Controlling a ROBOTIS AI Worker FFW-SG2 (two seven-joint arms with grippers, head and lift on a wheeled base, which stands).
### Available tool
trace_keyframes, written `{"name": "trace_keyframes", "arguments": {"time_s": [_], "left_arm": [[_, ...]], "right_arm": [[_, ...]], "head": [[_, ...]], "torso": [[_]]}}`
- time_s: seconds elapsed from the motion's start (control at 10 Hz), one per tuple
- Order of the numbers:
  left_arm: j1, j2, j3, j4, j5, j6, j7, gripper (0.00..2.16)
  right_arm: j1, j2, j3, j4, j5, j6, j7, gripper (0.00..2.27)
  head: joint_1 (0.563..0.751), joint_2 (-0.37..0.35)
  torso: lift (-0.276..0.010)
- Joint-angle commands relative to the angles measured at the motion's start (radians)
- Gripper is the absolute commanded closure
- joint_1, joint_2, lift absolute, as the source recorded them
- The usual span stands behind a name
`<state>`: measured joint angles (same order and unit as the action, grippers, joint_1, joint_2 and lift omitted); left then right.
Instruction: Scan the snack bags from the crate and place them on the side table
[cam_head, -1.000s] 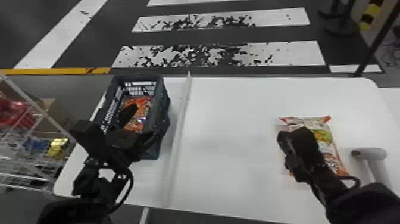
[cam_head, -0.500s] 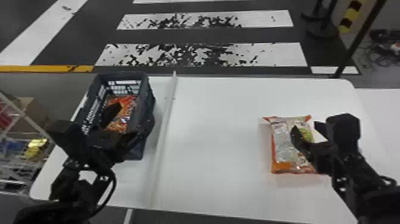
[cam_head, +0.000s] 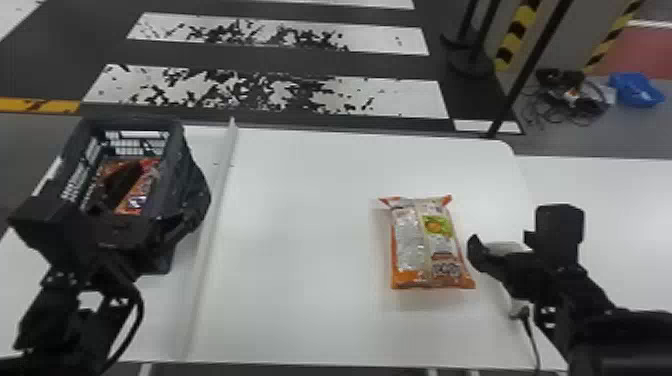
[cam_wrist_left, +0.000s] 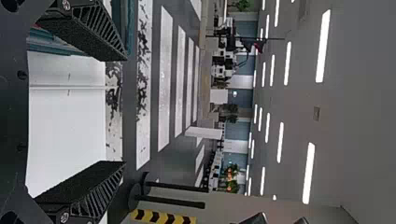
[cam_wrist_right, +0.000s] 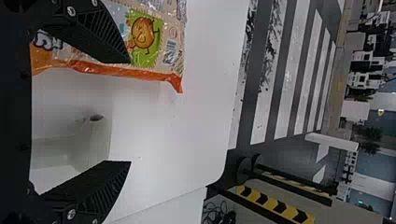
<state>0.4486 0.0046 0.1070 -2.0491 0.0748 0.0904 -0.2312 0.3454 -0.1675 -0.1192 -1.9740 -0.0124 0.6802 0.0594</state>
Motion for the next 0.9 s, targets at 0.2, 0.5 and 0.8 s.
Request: {"name": "trace_keyframes", "arguments": {"time_s": [0.2,0.5,0.8], "left_arm": [[-0.007,-0.001,-0.059,0.009,-0.024,-0.002,0.007,0.08],[-0.007,0.0,-0.062,0.018,-0.024,-0.002,0.003,0.08],[-0.007,0.002,-0.07,0.021,-0.024,-0.002,0.0,0.08]], "right_arm": [[0.007,-0.006,-0.039,0.067,-0.001,0.016,0.023,0.12],[-0.003,-0.018,-0.057,0.138,-0.001,0.016,0.03,0.13],[-0.04,-0.024,-0.059,0.195,0.015,0.025,0.059,0.5]], "head": [[0.695,-0.159],[0.695,-0.204],[0.695,-0.231]], "torso": [[-0.05],[-0.05],[-0.05]]}}
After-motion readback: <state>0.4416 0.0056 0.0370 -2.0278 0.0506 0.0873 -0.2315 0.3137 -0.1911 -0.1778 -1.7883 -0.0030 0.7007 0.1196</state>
